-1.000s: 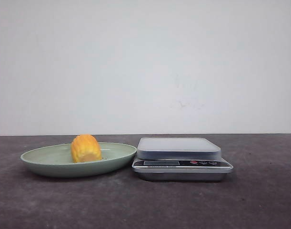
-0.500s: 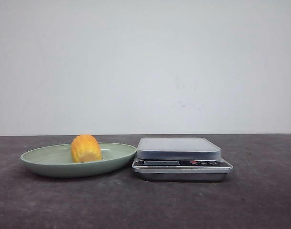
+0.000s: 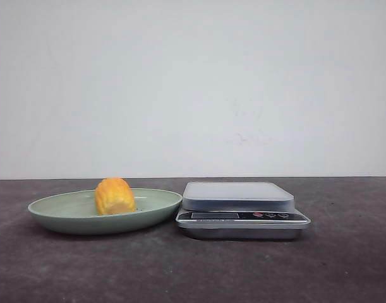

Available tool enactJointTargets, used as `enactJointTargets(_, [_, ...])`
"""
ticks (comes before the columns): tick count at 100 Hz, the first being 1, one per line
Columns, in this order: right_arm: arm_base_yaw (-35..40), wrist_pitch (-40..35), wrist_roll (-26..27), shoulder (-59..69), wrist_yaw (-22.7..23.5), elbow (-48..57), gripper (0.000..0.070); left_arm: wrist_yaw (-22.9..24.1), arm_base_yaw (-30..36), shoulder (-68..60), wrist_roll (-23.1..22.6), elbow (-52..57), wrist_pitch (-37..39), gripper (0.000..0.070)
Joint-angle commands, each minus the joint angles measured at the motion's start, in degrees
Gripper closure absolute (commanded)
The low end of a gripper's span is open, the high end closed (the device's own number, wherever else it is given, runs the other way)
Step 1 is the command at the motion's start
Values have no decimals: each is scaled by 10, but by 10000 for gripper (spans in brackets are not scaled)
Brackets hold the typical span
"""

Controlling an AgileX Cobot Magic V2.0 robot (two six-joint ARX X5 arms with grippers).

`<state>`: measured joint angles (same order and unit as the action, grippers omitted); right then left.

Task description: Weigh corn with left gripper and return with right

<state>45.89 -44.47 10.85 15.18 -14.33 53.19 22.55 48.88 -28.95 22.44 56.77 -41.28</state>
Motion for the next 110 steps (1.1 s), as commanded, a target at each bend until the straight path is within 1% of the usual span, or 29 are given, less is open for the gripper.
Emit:
enactJointTargets(1, [4, 10, 7, 1, 1, 1, 697, 0, 4, -12, -12, 5, 6, 700])
enactJointTargets(29, [4, 7, 8, 0, 2, 0, 693, -1, 4, -34, -12, 5, 10, 700])
enactJointTargets(39, [4, 0, 7, 0, 13, 0, 693, -1, 4, -33, -11, 5, 6, 700])
enactJointTargets(53, [4, -1, 7, 0, 11, 1, 693, 0, 4, -28, -12, 5, -16, 700])
enactJointTargets(110, [4, -1, 7, 0, 8, 1, 693, 1, 5, -20, -12, 5, -11, 700])
